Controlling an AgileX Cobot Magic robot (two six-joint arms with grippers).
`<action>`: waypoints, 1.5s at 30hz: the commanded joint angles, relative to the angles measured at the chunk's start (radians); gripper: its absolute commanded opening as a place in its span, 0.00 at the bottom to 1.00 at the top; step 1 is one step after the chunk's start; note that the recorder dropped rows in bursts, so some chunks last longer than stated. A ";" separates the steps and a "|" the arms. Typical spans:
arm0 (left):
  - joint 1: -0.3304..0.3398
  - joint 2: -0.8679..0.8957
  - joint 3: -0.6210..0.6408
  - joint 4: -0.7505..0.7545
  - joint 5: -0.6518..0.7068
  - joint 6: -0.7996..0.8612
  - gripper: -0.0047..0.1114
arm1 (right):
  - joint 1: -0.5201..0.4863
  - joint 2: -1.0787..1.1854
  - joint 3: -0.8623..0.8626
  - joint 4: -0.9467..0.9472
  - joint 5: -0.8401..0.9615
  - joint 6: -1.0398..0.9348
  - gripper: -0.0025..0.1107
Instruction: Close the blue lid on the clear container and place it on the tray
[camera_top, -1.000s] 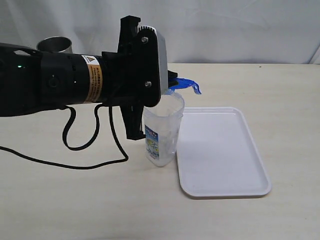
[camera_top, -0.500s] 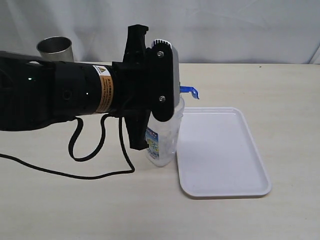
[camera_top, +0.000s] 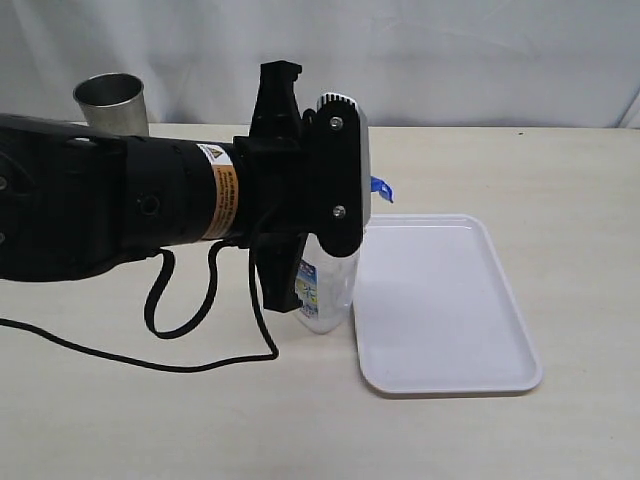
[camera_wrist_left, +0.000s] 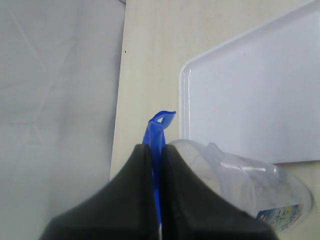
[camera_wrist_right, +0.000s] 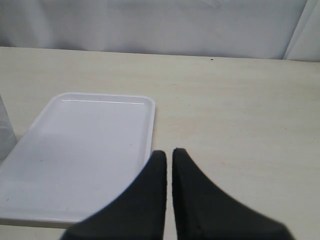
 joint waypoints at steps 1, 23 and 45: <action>-0.009 -0.011 0.001 -0.033 0.018 -0.006 0.04 | -0.004 -0.005 0.002 -0.001 -0.010 0.002 0.06; -0.079 -0.009 0.001 -0.055 0.174 -0.001 0.04 | -0.004 -0.005 0.002 -0.001 -0.010 0.002 0.06; -0.077 -0.007 0.001 -0.218 0.112 -0.003 0.04 | -0.004 -0.005 0.002 -0.001 -0.010 0.002 0.06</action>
